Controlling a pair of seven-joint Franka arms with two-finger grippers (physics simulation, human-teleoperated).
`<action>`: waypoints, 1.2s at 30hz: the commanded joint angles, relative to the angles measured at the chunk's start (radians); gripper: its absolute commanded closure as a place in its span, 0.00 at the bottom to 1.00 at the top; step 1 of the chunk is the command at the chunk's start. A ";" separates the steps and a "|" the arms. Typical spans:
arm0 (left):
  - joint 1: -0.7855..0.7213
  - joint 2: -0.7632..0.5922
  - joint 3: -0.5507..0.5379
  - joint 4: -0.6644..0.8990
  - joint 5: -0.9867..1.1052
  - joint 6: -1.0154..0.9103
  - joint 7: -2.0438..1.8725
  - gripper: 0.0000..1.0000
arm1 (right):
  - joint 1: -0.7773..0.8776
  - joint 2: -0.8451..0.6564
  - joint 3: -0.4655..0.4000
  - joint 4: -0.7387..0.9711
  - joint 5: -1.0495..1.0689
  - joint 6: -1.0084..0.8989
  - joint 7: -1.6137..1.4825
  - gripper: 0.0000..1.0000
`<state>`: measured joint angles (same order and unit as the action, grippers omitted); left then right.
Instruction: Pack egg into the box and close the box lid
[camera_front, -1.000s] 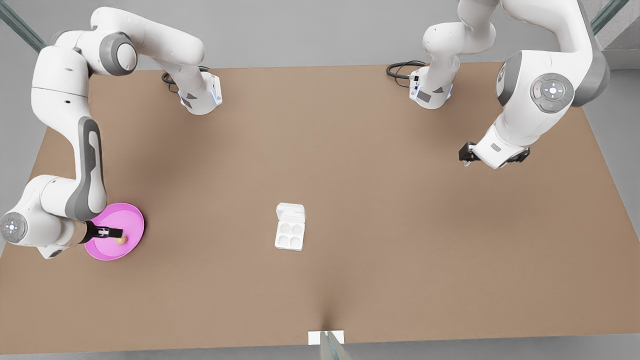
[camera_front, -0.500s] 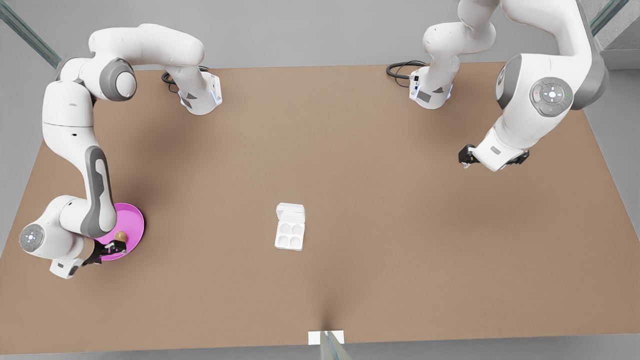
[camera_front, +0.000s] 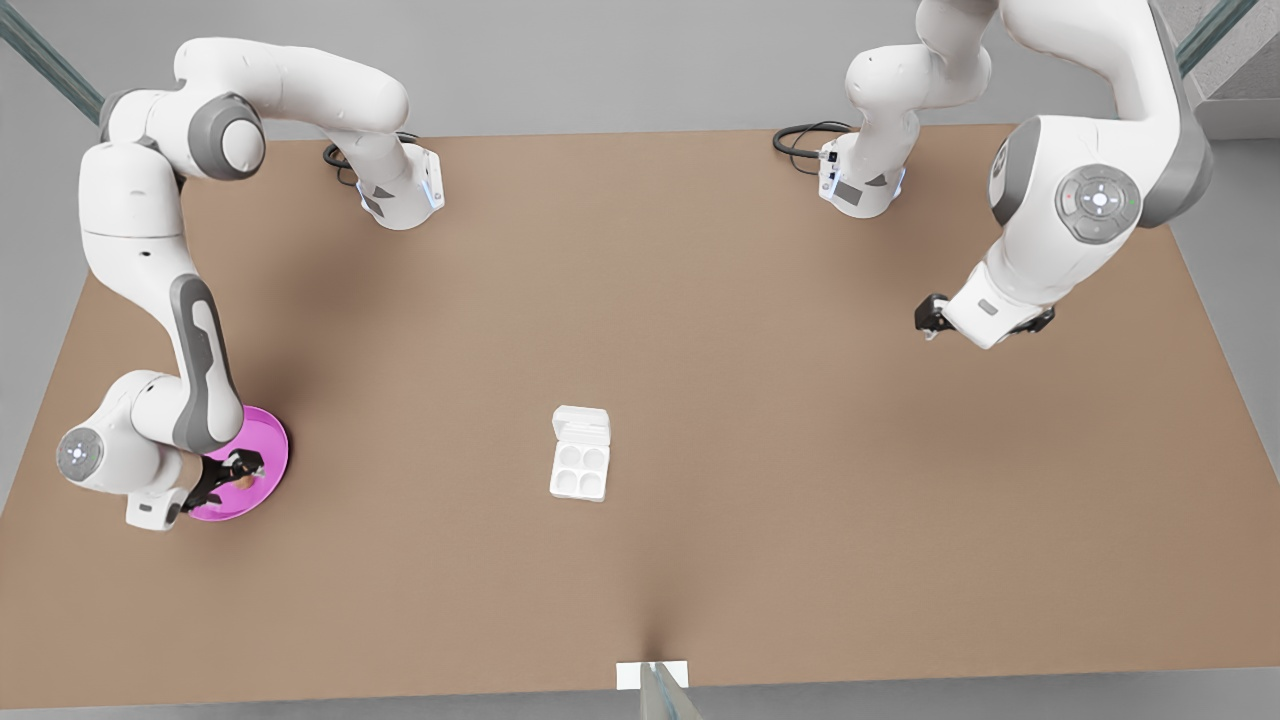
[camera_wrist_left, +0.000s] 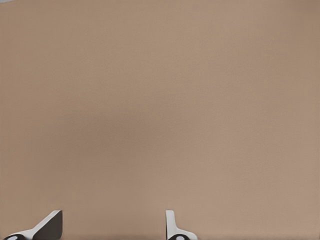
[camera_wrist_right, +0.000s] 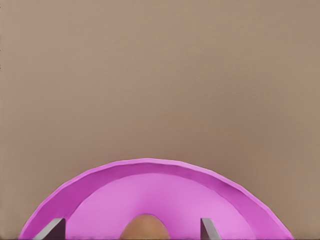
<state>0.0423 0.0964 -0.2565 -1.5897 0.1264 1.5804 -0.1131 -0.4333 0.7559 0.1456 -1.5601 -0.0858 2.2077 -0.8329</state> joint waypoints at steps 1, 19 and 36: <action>0.001 0.003 -0.001 0.000 0.001 0.003 -0.002 0.00 | -0.005 -0.013 0.000 -0.031 0.001 0.003 -0.020 0.00; -0.001 0.020 -0.004 0.000 -0.021 0.003 -0.004 0.00 | -0.015 -0.010 -0.001 -0.048 0.000 -0.042 0.431 0.00; -0.002 0.022 -0.006 0.000 -0.021 0.003 -0.004 0.00 | -0.007 -0.009 -0.001 -0.038 -0.003 -0.028 0.549 0.00</action>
<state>0.0399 0.1186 -0.2614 -1.5897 0.1044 1.5816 -0.1158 -0.4418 0.7472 0.1441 -1.5994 -0.0905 2.1726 -0.4537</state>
